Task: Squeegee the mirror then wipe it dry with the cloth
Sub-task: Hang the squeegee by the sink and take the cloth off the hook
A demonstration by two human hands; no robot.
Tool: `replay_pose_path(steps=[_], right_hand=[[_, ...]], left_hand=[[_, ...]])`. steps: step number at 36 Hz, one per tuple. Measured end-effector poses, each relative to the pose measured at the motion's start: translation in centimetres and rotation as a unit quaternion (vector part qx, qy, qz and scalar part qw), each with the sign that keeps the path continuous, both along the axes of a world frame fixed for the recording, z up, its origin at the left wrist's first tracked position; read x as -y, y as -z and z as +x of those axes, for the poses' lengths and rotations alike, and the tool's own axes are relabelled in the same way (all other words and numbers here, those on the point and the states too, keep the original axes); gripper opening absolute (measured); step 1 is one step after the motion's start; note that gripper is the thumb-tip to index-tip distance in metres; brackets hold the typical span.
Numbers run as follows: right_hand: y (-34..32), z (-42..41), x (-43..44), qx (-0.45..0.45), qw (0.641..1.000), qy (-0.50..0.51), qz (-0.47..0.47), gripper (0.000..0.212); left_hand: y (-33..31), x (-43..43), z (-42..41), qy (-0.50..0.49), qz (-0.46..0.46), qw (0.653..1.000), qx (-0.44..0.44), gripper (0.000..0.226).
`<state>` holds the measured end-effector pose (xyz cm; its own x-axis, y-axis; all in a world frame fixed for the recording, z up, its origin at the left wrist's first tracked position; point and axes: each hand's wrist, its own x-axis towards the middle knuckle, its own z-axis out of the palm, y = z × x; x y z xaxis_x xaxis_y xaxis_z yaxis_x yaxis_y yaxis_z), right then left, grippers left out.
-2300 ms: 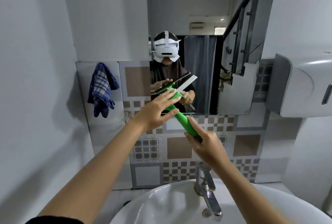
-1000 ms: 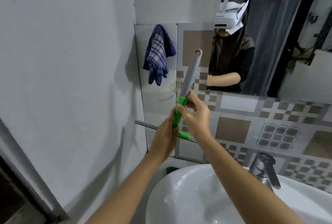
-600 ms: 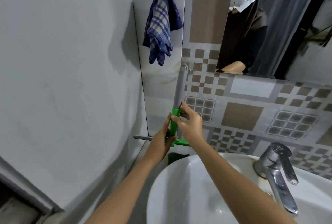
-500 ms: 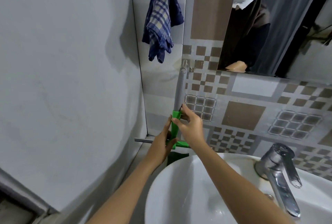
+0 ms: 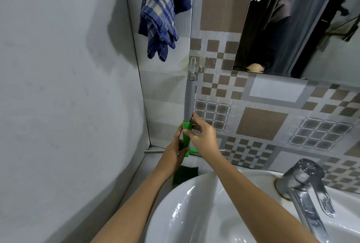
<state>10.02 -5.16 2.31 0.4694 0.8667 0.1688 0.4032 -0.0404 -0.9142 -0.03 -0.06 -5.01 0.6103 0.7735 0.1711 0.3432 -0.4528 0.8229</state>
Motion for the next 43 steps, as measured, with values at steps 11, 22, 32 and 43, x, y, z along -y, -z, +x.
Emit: replay_pose_path(steps=[11,22,32,43], right_hand=[[-0.3,0.8,-0.1,0.080,0.995,0.046,0.037,0.040],[-14.3,-0.6,-1.0,0.147,0.960,0.033,0.237,0.036],[-25.9,-2.6,-5.7,0.112,0.968,0.012,0.225,0.038],[-30.0,0.1,-5.0,0.243,0.951,0.017,0.190,0.013]], left_hand=[[-1.2,-1.6,-0.7,0.002,-0.028,0.999,0.033,0.052],[-21.2,-5.6,-2.7,-0.208,0.223,0.870,0.387,0.022],[-34.0,-9.2,-2.6,-0.041,0.263,0.921,0.286,0.031],[-34.6,-10.6,-1.6,0.005,0.317,0.925,0.211,0.034]])
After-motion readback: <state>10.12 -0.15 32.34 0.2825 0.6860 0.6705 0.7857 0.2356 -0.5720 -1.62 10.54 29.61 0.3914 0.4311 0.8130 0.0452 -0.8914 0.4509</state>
